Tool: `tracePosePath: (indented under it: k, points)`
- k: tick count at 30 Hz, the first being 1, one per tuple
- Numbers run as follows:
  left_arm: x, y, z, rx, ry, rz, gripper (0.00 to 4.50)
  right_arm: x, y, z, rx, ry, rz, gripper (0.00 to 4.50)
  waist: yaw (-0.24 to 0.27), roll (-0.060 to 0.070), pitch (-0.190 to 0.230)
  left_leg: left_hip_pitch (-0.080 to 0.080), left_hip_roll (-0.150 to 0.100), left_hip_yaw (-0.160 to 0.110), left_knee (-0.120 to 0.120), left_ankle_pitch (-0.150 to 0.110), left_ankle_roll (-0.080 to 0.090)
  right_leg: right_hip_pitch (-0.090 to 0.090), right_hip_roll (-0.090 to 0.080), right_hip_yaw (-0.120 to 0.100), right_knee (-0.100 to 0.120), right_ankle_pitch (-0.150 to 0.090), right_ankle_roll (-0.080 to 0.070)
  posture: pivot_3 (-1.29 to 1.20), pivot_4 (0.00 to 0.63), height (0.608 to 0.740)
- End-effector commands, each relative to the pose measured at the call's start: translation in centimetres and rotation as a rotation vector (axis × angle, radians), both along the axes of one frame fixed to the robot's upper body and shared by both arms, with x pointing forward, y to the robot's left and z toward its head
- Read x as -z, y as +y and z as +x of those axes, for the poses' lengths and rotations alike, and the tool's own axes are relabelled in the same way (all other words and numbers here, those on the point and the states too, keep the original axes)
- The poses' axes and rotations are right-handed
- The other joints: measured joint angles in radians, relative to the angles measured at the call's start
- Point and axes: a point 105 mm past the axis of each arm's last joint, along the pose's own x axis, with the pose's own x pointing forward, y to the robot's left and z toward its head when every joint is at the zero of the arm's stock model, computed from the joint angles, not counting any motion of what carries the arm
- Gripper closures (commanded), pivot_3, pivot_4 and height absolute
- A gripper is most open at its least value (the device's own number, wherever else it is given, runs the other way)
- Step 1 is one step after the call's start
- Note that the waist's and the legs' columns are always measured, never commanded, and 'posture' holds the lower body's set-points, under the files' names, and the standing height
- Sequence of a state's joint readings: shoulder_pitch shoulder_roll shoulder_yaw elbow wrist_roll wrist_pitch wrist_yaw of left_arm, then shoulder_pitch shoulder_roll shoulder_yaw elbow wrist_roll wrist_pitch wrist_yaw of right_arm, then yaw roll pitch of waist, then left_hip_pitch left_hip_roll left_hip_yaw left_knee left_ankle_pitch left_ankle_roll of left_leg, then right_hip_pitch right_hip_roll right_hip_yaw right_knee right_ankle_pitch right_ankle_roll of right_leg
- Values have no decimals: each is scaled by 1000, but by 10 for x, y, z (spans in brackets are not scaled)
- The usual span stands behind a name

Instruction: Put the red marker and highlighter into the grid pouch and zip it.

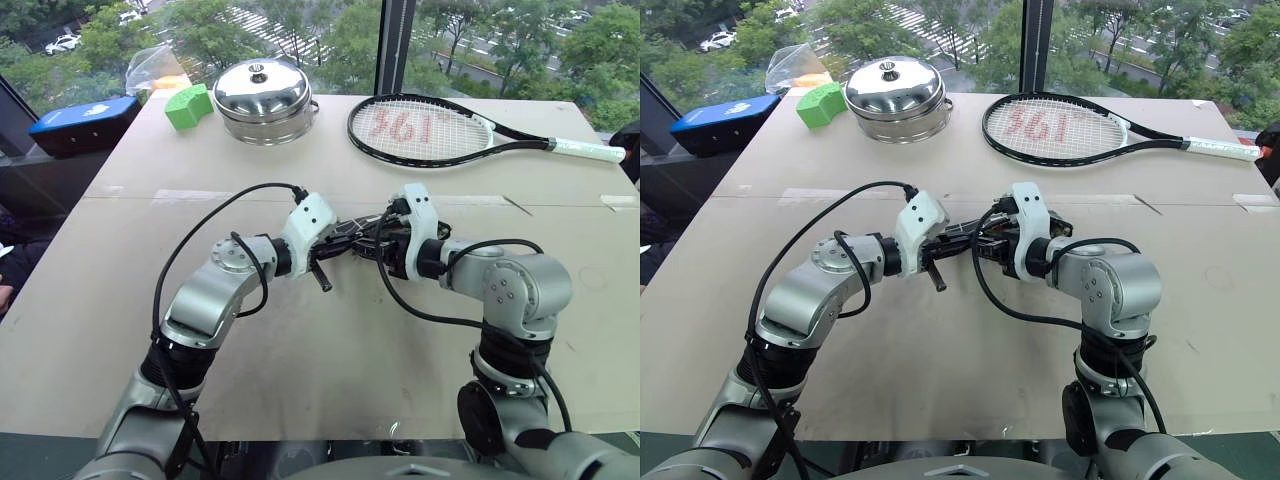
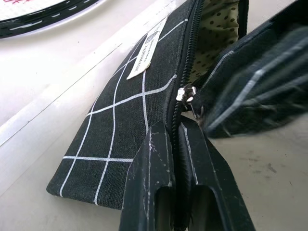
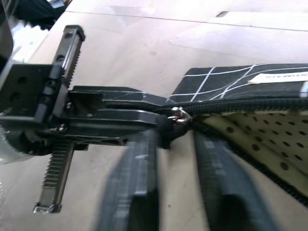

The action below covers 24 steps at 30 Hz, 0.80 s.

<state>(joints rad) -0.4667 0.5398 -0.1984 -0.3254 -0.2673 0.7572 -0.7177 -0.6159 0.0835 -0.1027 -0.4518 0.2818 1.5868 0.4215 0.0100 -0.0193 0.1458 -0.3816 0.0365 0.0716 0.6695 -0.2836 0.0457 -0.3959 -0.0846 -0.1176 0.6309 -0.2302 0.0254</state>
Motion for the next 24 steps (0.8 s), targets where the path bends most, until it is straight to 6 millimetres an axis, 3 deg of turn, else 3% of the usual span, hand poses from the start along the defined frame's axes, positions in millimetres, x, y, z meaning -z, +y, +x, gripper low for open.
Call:
tracePosePath:
  k: [1, 6, 24]
  points:
    - [-13, -10, -9, 62, -50, -18, 4500, -11, 1, 2, 4, -50, 23, 4451, 0, 0, 0, 0, 0, 0, 0, 0, 0, 0, 0, 0, 0, 0, 0, 0, 150, 740]
    - [-13, -8, -8, 52, -46, -21, 4500, -13, -7, 5, 41, -67, 16, 4451, 0, 0, 0, 0, 0, 0, -1, 0, 0, 0, 0, 0, -1, 0, 0, 0, 150, 740]
    - [-13, 1, -4, -7, -24, -39, 4500, -14, -70, 18, 301, -137, -97, 4451, 1, 0, 0, -1, 0, 0, -1, 0, 0, 0, 0, 0, -3, 0, 0, 0, 150, 740]
